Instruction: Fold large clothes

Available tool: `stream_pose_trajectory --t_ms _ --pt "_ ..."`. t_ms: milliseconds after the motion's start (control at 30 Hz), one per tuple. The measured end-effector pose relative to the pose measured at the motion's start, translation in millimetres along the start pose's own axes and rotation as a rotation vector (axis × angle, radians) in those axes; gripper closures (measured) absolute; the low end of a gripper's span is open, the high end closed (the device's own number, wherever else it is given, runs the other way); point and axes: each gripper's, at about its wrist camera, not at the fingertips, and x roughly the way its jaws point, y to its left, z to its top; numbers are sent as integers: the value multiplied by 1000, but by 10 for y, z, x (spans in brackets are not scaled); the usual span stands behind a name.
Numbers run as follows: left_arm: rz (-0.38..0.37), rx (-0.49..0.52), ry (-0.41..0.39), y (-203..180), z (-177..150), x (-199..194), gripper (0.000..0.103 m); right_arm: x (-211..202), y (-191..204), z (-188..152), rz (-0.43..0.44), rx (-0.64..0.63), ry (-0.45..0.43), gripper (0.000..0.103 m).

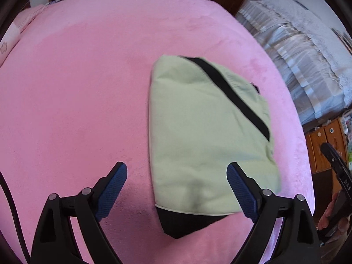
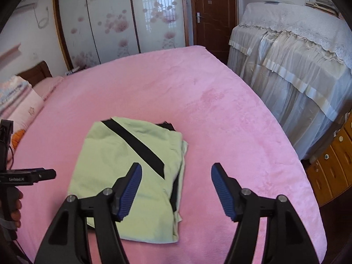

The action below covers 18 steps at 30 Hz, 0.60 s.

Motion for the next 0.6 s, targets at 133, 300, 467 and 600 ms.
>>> stream_pose_trajectory --t_ms 133,300,467,600 --pt "-7 -47 23 113 -38 244 12 324 -58 -147 61 25 82 37" --pt "-47 -86 37 199 -65 472 12 738 -173 -280 138 92 210 37" --pt "-103 -103 48 243 -55 648 12 1049 -188 -401 194 119 300 37" --pt "-168 -117 55 276 -29 759 12 1203 -195 -442 224 142 324 37"
